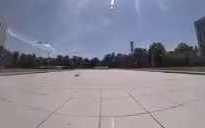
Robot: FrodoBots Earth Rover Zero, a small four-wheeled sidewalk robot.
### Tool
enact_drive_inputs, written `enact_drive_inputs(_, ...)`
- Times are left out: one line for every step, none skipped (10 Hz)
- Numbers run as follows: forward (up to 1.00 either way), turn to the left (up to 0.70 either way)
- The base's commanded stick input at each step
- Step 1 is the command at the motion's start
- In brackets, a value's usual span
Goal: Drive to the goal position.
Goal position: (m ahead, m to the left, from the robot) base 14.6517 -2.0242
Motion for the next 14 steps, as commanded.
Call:
enact_drive_inputs(0.7, 0.0)
enact_drive_inputs(0.7, 0.0)
enact_drive_inputs(0.7, 0.0)
enact_drive_inputs(0.7, 0.0)
enact_drive_inputs(0.7, 0.0)
enact_drive_inputs(0.7, 0.0)
enact_drive_inputs(0.7, 0.0)
enact_drive_inputs(0.7, 0.0)
enact_drive_inputs(0.7, 0.0)
enact_drive_inputs(0.7, 0.0)
enact_drive_inputs(0.7, 0.0)
enact_drive_inputs(0.7, 0.0)
enact_drive_inputs(0.7, 0.0)
enact_drive_inputs(0.7, 0.0)
